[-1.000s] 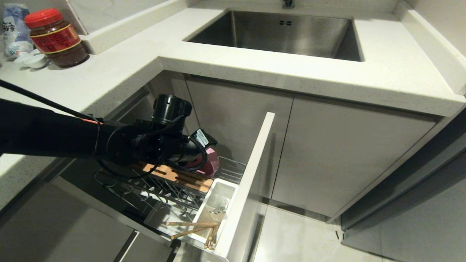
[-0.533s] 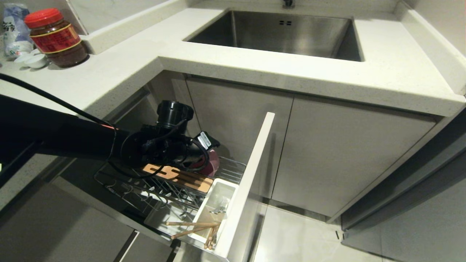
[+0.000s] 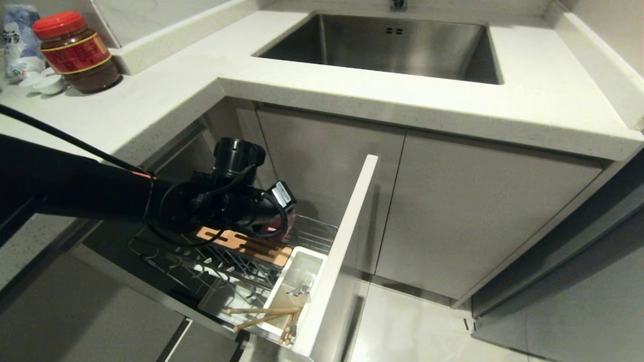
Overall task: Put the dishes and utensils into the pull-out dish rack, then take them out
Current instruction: Take the bowl out of the cupboard
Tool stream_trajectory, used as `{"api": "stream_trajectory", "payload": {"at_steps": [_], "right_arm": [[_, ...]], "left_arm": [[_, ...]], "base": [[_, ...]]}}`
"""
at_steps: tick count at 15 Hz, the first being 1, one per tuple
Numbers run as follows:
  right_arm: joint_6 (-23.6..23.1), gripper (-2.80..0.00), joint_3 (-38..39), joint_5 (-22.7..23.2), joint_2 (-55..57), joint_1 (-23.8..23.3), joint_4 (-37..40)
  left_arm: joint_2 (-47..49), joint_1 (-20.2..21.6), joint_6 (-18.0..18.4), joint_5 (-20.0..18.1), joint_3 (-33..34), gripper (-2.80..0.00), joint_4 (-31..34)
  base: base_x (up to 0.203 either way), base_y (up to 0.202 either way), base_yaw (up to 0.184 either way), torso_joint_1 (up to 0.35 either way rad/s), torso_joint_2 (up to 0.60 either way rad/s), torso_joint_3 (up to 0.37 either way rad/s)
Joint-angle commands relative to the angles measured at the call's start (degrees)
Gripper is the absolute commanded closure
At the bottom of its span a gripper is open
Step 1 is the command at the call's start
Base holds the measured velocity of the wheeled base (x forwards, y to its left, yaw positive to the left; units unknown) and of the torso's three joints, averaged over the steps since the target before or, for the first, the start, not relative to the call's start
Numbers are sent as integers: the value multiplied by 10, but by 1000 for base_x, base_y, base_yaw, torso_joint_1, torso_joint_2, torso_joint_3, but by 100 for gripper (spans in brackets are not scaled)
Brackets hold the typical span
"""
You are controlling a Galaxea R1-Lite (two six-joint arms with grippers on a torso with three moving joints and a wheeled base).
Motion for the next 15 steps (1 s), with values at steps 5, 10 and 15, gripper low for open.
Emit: {"api": "stream_trajectory", "payload": {"at_steps": [5,10,15], "right_arm": [[0,0,15,0,0,-1,-1],[0,0,15,0,0,-1,0],[0,0,15,0,0,-1,-1]], "left_arm": [[-59,-22,-3,2,12,0,0],[-171,-47,-6,3,12,0,1],[-360,-112,-7,18,-24,0,66]], "base": [[0,0,0,0,0,0],[0,0,0,0,0,0],[0,0,0,0,0,0]]}}
